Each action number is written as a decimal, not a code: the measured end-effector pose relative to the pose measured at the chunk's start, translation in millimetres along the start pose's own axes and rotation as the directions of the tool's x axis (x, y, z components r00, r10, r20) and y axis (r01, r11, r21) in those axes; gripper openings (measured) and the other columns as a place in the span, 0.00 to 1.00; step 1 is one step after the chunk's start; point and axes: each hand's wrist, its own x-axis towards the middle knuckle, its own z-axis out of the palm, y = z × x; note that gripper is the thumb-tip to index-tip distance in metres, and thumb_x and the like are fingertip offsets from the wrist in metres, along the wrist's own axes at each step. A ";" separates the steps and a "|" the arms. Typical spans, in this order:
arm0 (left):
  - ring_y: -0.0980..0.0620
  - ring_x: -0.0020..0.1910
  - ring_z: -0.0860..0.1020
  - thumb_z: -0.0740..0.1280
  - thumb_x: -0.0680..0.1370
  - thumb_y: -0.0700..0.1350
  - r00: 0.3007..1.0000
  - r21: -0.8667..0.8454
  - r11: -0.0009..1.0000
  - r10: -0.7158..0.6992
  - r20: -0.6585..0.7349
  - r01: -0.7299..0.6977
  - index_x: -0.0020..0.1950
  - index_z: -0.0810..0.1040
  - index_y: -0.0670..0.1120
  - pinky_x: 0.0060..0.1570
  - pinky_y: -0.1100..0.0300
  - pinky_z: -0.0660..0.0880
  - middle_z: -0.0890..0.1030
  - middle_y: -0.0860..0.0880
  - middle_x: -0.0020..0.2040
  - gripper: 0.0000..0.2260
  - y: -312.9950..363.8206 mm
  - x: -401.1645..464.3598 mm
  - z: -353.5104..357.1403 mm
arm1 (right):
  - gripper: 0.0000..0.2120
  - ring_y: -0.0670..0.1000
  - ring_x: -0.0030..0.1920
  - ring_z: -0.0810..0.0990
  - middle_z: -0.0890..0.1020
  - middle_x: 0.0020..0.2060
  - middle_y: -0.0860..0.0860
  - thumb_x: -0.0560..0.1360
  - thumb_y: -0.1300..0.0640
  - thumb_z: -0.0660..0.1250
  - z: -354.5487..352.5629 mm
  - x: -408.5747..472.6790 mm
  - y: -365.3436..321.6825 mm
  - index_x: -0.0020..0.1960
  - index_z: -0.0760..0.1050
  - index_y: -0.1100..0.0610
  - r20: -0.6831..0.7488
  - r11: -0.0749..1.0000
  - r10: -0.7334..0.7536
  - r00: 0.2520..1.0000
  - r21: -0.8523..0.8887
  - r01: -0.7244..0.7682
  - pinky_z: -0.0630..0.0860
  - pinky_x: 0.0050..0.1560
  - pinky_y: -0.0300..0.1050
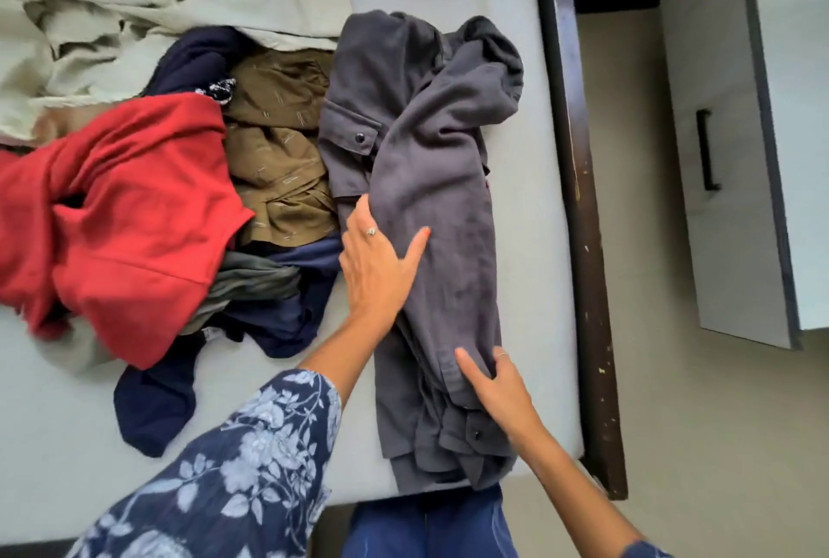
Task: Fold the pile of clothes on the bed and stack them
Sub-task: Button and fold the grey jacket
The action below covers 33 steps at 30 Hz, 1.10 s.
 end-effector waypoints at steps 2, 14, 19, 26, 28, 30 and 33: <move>0.40 0.70 0.64 0.70 0.72 0.58 0.991 0.251 0.960 0.132 -0.008 -0.126 0.77 0.52 0.46 0.64 0.44 0.64 0.60 0.41 0.75 0.41 -6.0 -18.4 4.8 | 0.20 0.50 0.57 0.79 0.81 0.56 0.48 0.74 0.47 0.69 -0.2 -2.4 8.7 0.62 0.73 0.56 0.017 0.999 -0.024 1.000 -0.036 0.025 0.76 0.59 0.47; 0.49 0.75 0.60 0.45 0.78 0.58 0.680 0.568 0.392 0.541 0.495 -0.724 0.73 0.66 0.55 0.71 0.41 0.50 0.63 0.52 0.75 0.26 -42.1 -54.5 22.2 | 0.37 0.60 0.57 0.76 0.75 0.57 0.57 0.67 0.32 0.69 -19.7 4.9 48.3 0.60 0.70 0.62 -0.122 0.791 0.134 0.983 -0.585 -0.180 0.76 0.55 0.53; 0.49 0.77 0.54 0.44 0.77 0.63 0.676 0.560 0.402 0.573 0.463 -0.724 0.77 0.55 0.58 0.71 0.43 0.47 0.56 0.52 0.78 0.28 -52.3 -44.7 25.0 | 0.36 0.52 0.56 0.76 0.77 0.54 0.49 0.62 0.35 0.75 -9.2 -6.3 61.3 0.59 0.70 0.58 -0.082 0.965 0.067 0.994 -0.246 -0.085 0.75 0.58 0.48; 0.47 0.77 0.53 0.58 0.78 0.56 0.611 0.467 0.398 0.579 0.539 -0.789 0.77 0.44 0.60 0.71 0.38 0.52 0.52 0.51 0.79 0.32 -60.1 -40.1 18.8 | 0.13 0.53 0.49 0.84 0.85 0.48 0.55 0.73 0.55 0.71 -18.0 -24.6 11.4 0.52 0.81 0.63 0.449 0.923 0.278 0.849 0.121 -0.366 0.80 0.55 0.48; 0.49 0.78 0.48 0.59 0.80 0.49 0.586 0.355 0.473 0.556 0.590 -0.806 0.76 0.42 0.62 0.72 0.38 0.47 0.48 0.54 0.79 0.32 -52.9 -38.6 11.0 | 0.08 0.52 0.41 0.84 0.85 0.43 0.56 0.74 0.59 0.66 -35.9 -33.0 -16.7 0.44 0.82 0.62 0.530 0.879 0.265 0.805 0.210 -0.428 0.80 0.48 0.45; 0.54 0.77 0.44 0.58 0.82 0.44 0.597 0.092 0.751 0.438 0.672 -0.654 0.76 0.51 0.62 0.73 0.43 0.41 0.51 0.58 0.78 0.27 -42.3 -31.7 -0.5 | 0.09 0.51 0.33 0.83 0.84 0.36 0.57 0.73 0.60 0.63 -51.9 -40.0 -45.8 0.40 0.81 0.61 0.531 0.798 0.230 0.816 0.377 -0.470 0.80 0.36 0.41; 0.57 0.73 0.59 0.63 0.80 0.39 0.618 -0.326 0.940 0.318 0.719 -0.104 0.70 0.72 0.48 0.69 0.62 0.56 0.69 0.52 0.71 0.18 -28.0 -12.0 -17.4 | 0.14 0.52 0.36 0.83 0.83 0.47 0.60 0.75 0.58 0.60 -55.4 -45.8 -98.4 0.53 0.81 0.61 0.513 0.677 0.029 0.858 0.621 -0.395 0.80 0.35 0.42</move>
